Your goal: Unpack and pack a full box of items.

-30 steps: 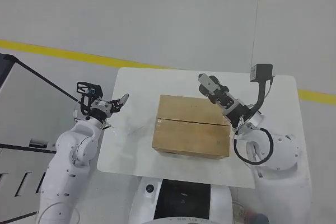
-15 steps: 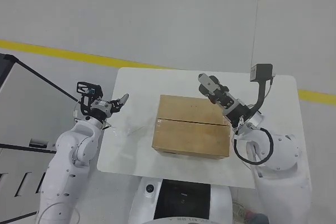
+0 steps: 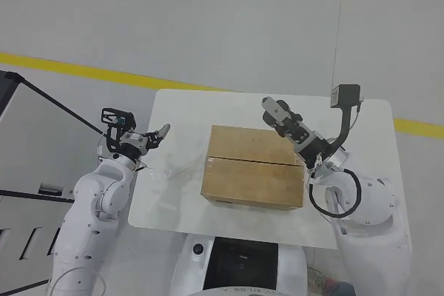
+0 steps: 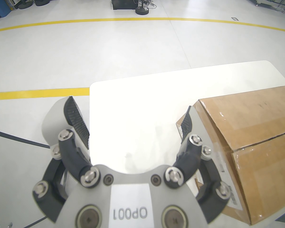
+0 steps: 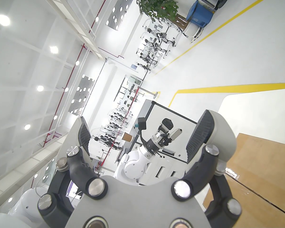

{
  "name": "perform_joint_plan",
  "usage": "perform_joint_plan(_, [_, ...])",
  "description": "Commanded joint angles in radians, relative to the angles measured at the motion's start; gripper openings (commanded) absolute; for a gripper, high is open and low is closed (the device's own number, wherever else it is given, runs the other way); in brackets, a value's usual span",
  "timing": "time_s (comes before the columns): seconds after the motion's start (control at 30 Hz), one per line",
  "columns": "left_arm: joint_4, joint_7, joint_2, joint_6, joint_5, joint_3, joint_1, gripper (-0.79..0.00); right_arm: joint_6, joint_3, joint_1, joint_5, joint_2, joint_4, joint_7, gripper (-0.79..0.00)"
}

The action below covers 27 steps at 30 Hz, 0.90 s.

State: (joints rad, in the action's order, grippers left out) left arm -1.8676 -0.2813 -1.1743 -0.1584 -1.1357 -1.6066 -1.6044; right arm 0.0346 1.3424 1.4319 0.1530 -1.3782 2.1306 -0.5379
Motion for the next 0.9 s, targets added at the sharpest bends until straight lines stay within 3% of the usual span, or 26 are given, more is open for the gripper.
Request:
perform_joint_plan(0.0, [0.000,0.000,0.000,0.000,0.000,0.000,0.000,0.000,0.000,0.000,0.000,0.000,0.000,0.000,0.000,0.000])
perform_joint_plan(0.4, [0.000,0.000,0.000,0.000,0.000,0.000,0.000,0.000,0.000,0.000,0.000,0.000,0.000,0.000,0.000,0.000])
perform_joint_plan(0.43, [0.000,0.000,0.000,0.000,0.000,0.000,0.000,-0.785,0.000,0.000,0.000,0.000,0.000,0.000,0.000,-0.785])
perform_joint_plan(0.6, [0.000,0.000,0.000,0.000,0.000,0.000,0.000,-0.785,0.000,0.000,0.000,0.000,0.000,0.000,0.000,-0.785])
perform_joint_plan(0.63, [0.000,0.000,0.000,0.000,0.000,0.000,0.000,-0.502,0.000,0.000,0.000,0.000,0.000,0.000,0.000,-0.591])
perform_joint_plan(0.67, [0.000,0.000,0.000,0.000,0.000,0.000,0.000,0.000,0.000,0.000,0.000,0.000,0.000,0.000,0.000,-0.339])
perform_joint_plan(0.87, [0.000,0.000,0.000,0.000,0.000,0.000,0.000,0.000,0.000,0.000,0.000,0.000,0.000,0.000,0.000,-0.339])
